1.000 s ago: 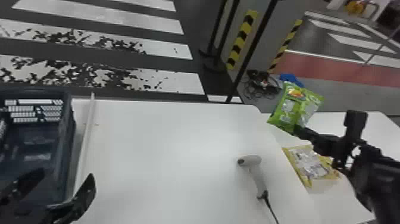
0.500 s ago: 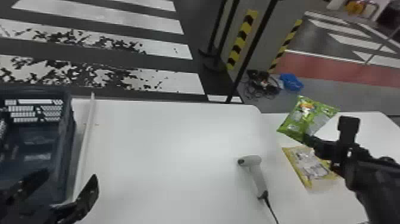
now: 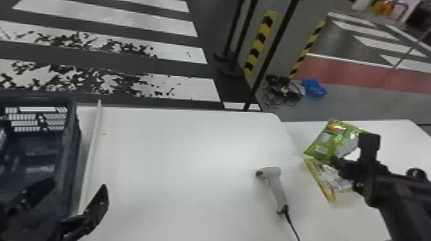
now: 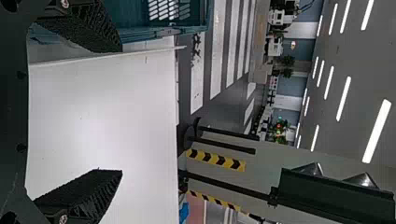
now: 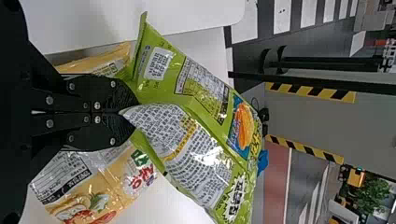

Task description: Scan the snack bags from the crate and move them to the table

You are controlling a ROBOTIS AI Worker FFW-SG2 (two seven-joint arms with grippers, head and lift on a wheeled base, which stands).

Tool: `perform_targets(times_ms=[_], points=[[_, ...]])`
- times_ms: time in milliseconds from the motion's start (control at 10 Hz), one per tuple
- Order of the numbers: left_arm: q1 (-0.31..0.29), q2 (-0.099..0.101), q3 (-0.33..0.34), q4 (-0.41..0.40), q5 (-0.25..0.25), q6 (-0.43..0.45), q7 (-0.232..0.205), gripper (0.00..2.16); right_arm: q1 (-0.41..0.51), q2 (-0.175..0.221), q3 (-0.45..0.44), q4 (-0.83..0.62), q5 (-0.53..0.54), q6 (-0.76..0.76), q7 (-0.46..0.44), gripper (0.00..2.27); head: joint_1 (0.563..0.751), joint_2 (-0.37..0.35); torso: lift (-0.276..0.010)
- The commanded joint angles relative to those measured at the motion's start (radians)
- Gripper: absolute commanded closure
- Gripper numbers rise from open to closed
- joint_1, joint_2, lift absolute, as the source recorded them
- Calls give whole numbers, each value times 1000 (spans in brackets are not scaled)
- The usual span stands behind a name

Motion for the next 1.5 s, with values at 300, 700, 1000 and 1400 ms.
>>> perform_targets(times_ms=[300,700,1000,1400], points=[[6,6,-5,-7,1,-12,-5,66,31,-1,-17,-5,-36,82,-21,-2,695,-350,-95],[7,7,-12,-7,-1,-15,-7,66,190,29,-111,-239,-146,248,-27,33,695,-350,-95],[10,7,-19,-19,-2,-15,-8,66,293,85,-151,-393,-109,143,-138,-2,695,-350,-95],[4,13,-23,-19,-4,-18,-5,66,411,137,-151,-572,-118,91,-135,-2,695,-350,-95]])
